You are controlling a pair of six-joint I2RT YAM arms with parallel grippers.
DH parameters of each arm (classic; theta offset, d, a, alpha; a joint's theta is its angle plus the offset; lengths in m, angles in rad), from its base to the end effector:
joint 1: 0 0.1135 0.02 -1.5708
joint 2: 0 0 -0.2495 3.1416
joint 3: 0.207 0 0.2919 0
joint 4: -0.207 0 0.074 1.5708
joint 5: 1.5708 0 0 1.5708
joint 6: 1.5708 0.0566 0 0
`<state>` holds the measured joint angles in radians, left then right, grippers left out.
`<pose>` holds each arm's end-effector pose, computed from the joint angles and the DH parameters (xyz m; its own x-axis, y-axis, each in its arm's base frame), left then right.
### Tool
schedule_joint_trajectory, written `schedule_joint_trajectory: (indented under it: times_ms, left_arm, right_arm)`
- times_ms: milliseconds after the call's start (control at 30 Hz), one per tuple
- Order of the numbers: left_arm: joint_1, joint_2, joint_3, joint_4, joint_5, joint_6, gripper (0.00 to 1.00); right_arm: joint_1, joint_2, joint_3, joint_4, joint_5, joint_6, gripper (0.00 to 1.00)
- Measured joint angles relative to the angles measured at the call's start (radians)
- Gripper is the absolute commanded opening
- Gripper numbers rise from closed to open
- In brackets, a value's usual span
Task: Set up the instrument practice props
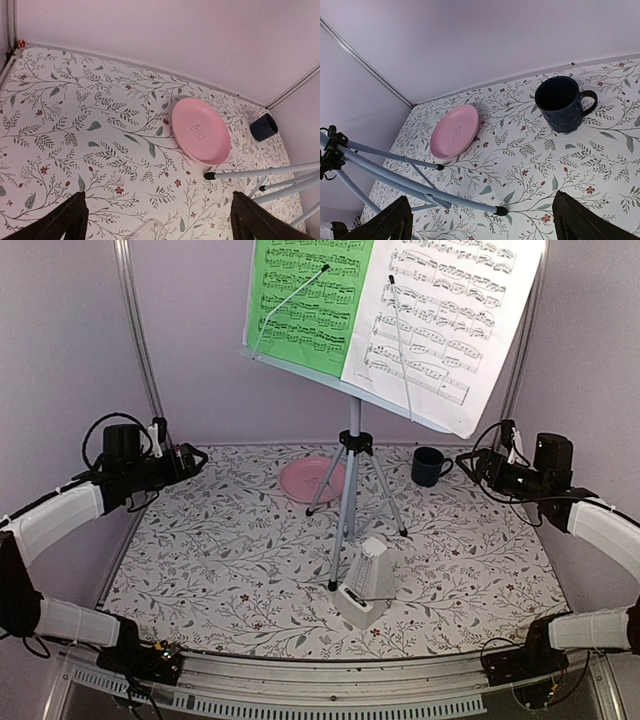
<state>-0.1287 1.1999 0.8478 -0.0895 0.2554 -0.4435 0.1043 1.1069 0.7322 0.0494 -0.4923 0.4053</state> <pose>0.3302 -0.0572 0.2488 -0.5333 -0.3496 -0.7703 0.1349 0.8638 -0.4855 0.3091 0.0592 0.2483 -0.5039 0.2966 -0.8112 -0.3683 0.7757 0.5124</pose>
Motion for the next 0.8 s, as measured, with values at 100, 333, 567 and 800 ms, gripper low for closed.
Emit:
schedule_joint_trajectory:
  times_ms: [100,333,567,800]
  left_arm:
    - [0.034,0.044,-0.021,-0.002,0.035,-0.011,0.99]
    - [0.035,0.056,-0.177,0.027,0.044,-0.018,0.99]
    - [0.019,-0.012,-0.290,0.051,0.016,-0.009,0.99]
    - [-0.050,-0.047,-0.303,0.077,-0.048,0.013,0.99]
  right_arm:
    - [-0.031,0.021,-0.041,0.026,0.005,0.008,0.99]
    - [-0.035,0.075,-0.158,0.110,0.019,0.051,0.99]
    - [-0.035,0.113,-0.225,0.163,0.022,0.049,0.99]
    - [-0.035,0.111,-0.251,0.205,0.023,0.039,0.99]
